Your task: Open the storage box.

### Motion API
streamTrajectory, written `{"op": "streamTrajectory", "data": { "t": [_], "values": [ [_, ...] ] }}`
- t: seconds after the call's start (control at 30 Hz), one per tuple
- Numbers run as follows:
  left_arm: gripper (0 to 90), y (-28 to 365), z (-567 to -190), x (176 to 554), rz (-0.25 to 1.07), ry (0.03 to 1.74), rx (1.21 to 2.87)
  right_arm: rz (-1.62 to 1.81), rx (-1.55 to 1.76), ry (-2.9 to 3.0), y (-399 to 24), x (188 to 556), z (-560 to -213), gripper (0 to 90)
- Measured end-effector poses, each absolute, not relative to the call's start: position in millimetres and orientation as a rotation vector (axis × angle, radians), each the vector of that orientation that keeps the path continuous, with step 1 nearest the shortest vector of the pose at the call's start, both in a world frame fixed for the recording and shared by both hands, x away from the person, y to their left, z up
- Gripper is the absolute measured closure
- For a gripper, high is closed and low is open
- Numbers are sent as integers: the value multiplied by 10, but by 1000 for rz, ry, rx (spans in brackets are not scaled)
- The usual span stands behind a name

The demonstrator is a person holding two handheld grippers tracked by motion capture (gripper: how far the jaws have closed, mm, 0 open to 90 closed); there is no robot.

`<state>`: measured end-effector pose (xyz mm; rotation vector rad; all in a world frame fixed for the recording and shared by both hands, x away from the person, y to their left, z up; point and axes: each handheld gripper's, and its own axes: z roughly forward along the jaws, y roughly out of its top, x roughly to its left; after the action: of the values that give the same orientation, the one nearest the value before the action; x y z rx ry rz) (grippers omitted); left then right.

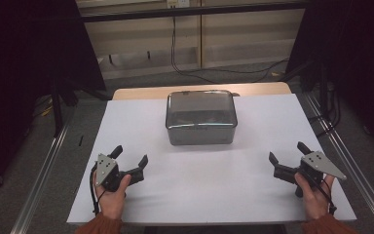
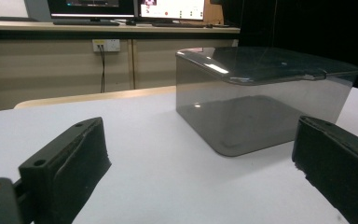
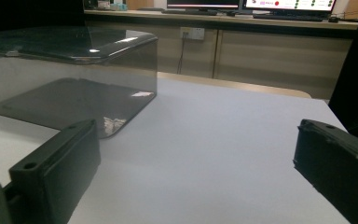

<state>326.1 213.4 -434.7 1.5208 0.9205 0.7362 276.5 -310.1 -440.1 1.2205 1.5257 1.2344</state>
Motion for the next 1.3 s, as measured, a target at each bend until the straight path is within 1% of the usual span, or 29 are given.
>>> {"op": "streamTrajectory", "data": {
  "t": [0.13,0.6,0.87,1.07,1.3],
  "values": [
    [34,2128,-4339,3257,741,920,1526,1249,1230,1536,-3097,2775,-4406,0],
    [41,2116,-4356,3254,694,904,1546,1298,1208,1596,-3010,2828,-4421,0],
    [44,2091,-4366,3256,692,886,1575,1313,1165,1625,-2889,2899,-4399,0],
    [44,2093,-4364,3266,692,892,1558,1338,1159,1622,-2845,2918,-4363,0],
    [44,2083,-4365,3264,685,879,1565,1329,1127,1674,-2680,2993,-4387,0]
  ]
}}
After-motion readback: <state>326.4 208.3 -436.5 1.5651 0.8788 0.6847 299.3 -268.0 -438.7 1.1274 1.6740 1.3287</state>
